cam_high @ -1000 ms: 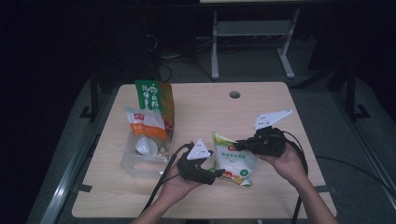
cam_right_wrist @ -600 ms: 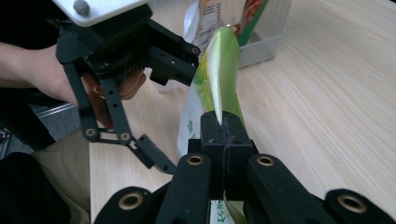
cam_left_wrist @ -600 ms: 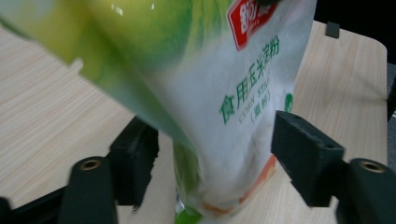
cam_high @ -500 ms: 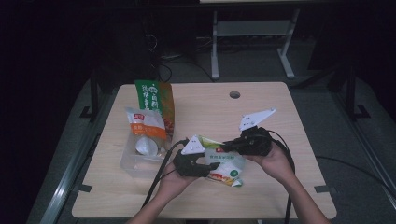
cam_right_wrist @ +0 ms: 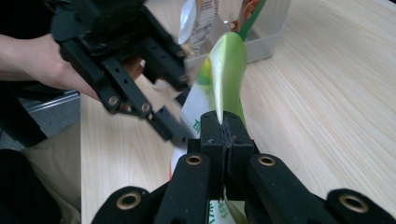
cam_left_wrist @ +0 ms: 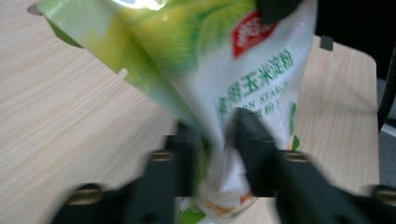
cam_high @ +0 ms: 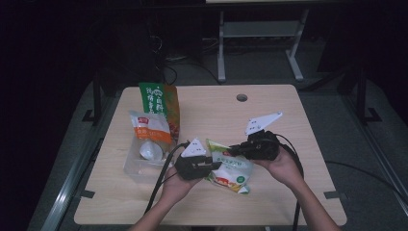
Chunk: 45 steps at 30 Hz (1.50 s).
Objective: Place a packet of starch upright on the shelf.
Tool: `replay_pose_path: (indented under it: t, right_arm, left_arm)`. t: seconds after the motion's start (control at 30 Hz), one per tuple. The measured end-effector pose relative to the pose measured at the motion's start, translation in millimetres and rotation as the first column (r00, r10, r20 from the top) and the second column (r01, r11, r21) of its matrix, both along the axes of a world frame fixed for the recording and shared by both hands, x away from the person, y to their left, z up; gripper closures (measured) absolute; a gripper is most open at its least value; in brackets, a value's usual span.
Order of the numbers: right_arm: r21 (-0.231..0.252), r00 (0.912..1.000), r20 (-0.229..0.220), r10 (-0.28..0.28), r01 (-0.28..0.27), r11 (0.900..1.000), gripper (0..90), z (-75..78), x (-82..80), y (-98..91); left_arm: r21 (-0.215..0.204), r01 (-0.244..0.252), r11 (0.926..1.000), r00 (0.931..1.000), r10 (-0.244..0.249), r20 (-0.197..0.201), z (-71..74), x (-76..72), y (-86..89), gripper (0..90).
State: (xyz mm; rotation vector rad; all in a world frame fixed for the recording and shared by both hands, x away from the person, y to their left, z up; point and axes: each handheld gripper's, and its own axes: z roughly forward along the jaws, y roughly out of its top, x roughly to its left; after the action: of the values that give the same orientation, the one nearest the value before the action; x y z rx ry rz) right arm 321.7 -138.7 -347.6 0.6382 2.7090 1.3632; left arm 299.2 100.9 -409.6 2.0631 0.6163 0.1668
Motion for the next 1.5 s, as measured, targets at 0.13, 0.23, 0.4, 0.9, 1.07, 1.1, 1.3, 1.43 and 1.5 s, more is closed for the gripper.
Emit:
replay_pose_path:
  t: [0.13,0.23,0.4,0.9,1.07,1.1,1.3,1.43,1.5]
  right_arm:
    - [-0.013,0.9998,0.009,0.016,-0.016,0.9998,88.7,1.8,-0.9,4.4]
    - [-0.029,0.9994,0.024,0.027,-0.026,0.9992,88.7,2.8,-0.6,8.5]
    - [-0.045,0.9995,0.025,0.018,-0.017,0.9989,88.6,1.6,1.5,10.3]
    - [-0.030,0.9986,0.013,-0.050,0.051,0.9983,68.9,-1.0,0.8,0.7]
    - [-0.032,0.9954,0.009,-0.095,0.095,0.9949,59.3,-1.3,0.2,-12.2]
    - [-0.029,0.9949,0.008,-0.101,0.101,0.9945,58.1,-1.7,-0.3,-14.5]
    - [-0.015,0.9912,0.004,-0.132,0.132,0.9911,49.2,-4.8,-3.4,-25.9]
    - [-0.013,0.9869,0.004,-0.161,0.161,0.9868,45.2,-8.6,-7.0,-36.8]
    - [-0.009,0.9857,-0.001,-0.168,0.168,0.9857,44.4,-9.7,-8.7,-40.8]
  left_arm:
    - [-0.006,0.016,0.9998,0.9997,-0.016,-0.017,-0.8,2.7,-4.4,49.9]
    - [0.001,0.023,0.9997,0.9996,-0.023,-0.014,0.0,2.3,-6.1,58.5]
    - [-0.014,0.023,0.9996,0.9993,-0.023,-0.030,1.4,4.3,-0.8,76.1]
    - [0.004,0.006,1.0000,0.9998,-0.006,0.020,2.2,-3.2,-3.5,85.5]
    - [0.007,0.005,1.0000,0.9997,-0.005,0.025,2.4,-3.9,-3.2,85.6]
    - [0.005,0.001,1.0000,0.9998,-0.002,0.021,2.4,-4.3,-3.5,85.7]
    - [0.007,-0.006,1.0000,0.9998,0.006,0.017,2.7,-5.6,-3.4,85.7]
    - [0.016,-0.006,0.9999,0.9997,0.006,0.022,3.0,-5.6,-2.6,85.8]
    - [0.015,-0.009,0.9998,0.9998,0.009,0.017,3.0,-5.8,-2.3,85.8]
